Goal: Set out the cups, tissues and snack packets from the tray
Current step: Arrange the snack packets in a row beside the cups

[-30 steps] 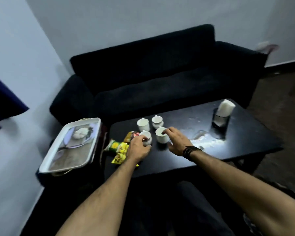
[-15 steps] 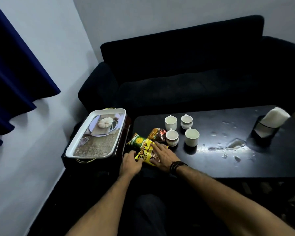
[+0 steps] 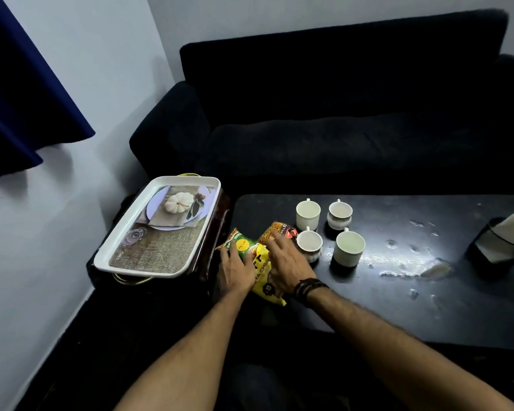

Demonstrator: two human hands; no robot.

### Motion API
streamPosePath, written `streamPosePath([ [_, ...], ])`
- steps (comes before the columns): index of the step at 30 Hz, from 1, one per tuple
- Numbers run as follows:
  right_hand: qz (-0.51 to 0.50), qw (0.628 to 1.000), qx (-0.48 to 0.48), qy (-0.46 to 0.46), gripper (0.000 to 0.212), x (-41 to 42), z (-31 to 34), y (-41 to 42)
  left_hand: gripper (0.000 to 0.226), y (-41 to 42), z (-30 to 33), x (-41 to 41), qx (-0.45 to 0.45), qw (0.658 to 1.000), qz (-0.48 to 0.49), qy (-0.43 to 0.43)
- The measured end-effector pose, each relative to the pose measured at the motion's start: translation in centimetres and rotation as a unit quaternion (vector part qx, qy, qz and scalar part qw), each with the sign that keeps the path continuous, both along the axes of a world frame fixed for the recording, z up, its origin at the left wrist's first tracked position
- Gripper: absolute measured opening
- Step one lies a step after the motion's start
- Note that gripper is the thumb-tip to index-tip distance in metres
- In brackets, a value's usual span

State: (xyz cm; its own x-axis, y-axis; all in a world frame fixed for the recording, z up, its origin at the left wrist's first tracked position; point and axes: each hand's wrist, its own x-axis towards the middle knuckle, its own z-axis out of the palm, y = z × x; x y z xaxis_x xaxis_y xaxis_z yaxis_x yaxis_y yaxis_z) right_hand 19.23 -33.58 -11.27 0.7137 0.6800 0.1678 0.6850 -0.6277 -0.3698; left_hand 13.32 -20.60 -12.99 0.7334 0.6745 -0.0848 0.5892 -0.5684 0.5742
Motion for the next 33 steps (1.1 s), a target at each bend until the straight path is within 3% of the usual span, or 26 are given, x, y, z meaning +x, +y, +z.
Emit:
streamPosePath([
  [3, -0.042, 0.997, -0.068, -0.021, 0.056, 2.4, 0.5, 1.6, 0.058, 0.7, -0.7, 1.8, -0.01, 0.999, -0.009, 0.029],
  [8, -0.072, 0.976, -0.199, 0.046, 0.044, 4.4, -0.4, 3.7, 0.053, 1.7, -1.7, 3.9, -0.056, 0.996, -0.048, 0.054],
  [14, -0.1, 0.981, -0.148, 0.07, 0.045, 5.7, -1.1, 5.6, 0.045, 3.0, -2.1, 5.9, -0.056, 0.994, -0.086, 0.026],
  [19, -0.119, 0.981, -0.155, -0.004, 0.051, 6.9, -2.7, 6.2, 0.059, 4.7, -2.9, 6.9, -0.054, 0.984, -0.169, 0.017],
  [22, -0.115, 0.985, -0.13, 0.02, 0.057, 7.3, -4.2, 6.8, 0.062, 5.8, -3.7, 7.6, -0.057, 0.979, -0.196, 0.011],
  [33, -0.178, 0.983, -0.035, 0.016, 0.06, 11.5, -7.0, 9.3, 0.058, 7.2, -6.8, 11.0, 0.052, 0.977, -0.176, -0.107],
])
